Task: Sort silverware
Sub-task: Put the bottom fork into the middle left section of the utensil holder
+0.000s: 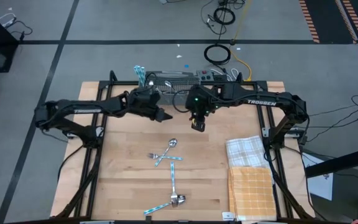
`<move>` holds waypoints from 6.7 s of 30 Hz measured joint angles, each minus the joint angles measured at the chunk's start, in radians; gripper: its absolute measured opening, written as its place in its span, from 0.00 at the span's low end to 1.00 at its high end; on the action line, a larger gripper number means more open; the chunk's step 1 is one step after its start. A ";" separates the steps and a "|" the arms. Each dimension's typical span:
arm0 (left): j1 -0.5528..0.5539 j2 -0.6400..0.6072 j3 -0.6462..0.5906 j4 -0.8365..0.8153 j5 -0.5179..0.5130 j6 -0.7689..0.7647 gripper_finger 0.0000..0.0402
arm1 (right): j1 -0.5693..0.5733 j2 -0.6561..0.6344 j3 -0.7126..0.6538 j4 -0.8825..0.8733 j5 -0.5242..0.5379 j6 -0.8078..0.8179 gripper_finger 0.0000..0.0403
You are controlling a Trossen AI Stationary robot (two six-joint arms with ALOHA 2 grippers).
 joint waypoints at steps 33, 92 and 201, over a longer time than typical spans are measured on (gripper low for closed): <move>-0.294 -0.537 0.000 -0.406 -0.153 0.029 0.22 | 0.408 0.268 -0.148 0.536 -0.309 0.207 0.39; -0.310 -0.635 0.001 -0.536 -0.216 -0.014 0.22 | 0.546 0.683 0.336 0.056 0.104 -0.539 0.01; -0.310 -0.662 0.000 -0.537 -0.740 0.118 0.22 | -0.190 0.349 -0.292 1.655 0.254 0.052 0.00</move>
